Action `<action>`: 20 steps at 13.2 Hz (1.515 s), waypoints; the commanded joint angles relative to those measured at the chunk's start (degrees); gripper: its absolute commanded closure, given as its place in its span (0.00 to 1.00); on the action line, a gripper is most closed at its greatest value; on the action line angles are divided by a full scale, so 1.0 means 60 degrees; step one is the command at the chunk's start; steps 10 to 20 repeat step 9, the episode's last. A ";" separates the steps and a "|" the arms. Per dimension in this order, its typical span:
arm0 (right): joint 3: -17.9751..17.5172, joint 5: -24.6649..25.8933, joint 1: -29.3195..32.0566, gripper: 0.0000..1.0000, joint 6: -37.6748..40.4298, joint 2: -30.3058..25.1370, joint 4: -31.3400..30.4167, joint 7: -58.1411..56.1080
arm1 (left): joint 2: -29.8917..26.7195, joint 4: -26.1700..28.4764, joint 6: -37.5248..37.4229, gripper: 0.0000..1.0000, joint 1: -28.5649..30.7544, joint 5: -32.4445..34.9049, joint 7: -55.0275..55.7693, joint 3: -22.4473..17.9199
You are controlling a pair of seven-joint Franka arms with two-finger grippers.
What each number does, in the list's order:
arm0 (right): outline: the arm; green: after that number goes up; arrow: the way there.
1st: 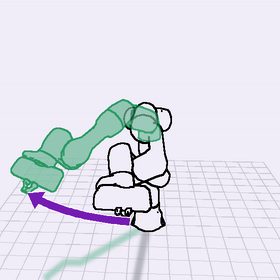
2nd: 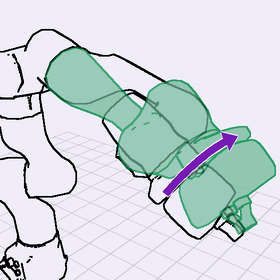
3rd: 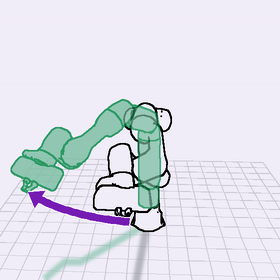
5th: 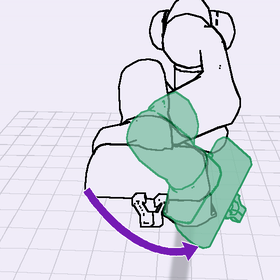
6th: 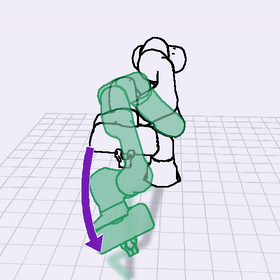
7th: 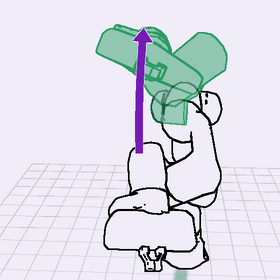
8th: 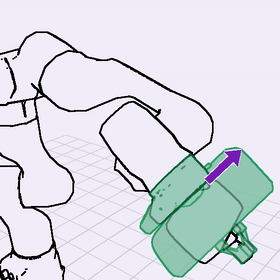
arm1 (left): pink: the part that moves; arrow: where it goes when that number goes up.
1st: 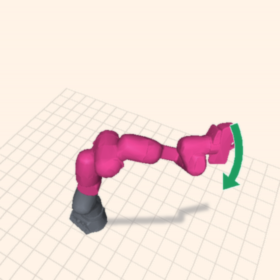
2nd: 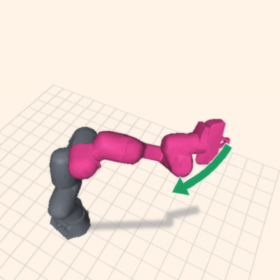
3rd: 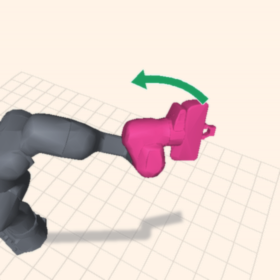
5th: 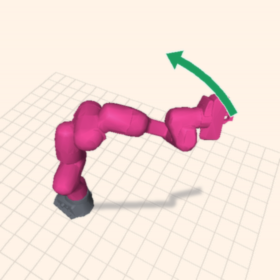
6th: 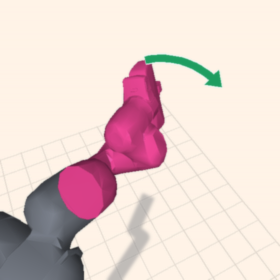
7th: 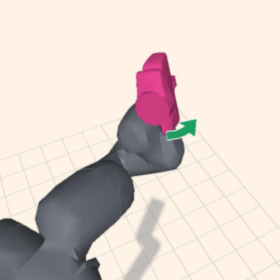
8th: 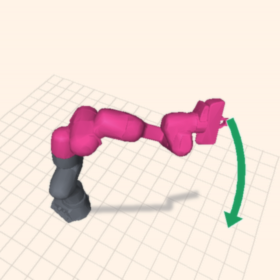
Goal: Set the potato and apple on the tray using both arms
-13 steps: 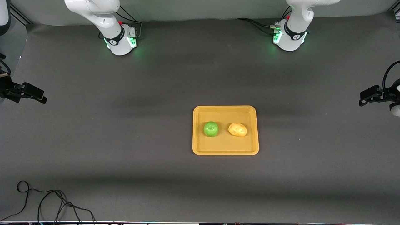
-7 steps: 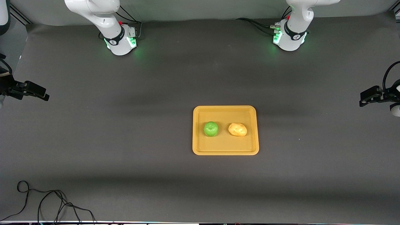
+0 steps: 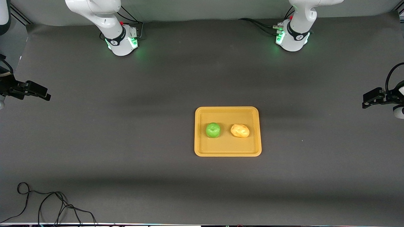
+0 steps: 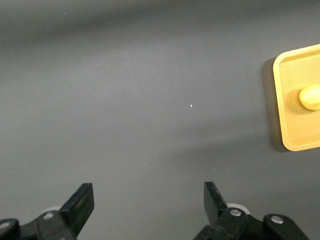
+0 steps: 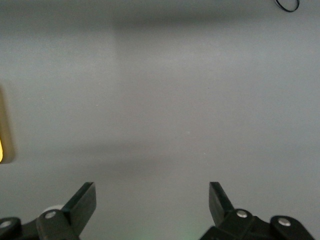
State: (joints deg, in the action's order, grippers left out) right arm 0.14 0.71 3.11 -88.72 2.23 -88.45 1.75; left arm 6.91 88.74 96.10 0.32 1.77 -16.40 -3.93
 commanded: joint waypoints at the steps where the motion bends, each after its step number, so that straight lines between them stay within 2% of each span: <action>1: -0.0009 -0.0162 0.0067 0.00 0.0182 -0.0137 0.0108 0.0192 | 0.0049 -0.0084 0.0111 0.02 0.0019 0.0160 -0.0254 -0.0004; 20: -0.0023 -0.0162 0.0067 0.00 0.0256 -0.0078 0.0108 0.0177 | 0.0035 -0.0084 0.0081 0.02 0.0019 0.0174 -0.0269 -0.0004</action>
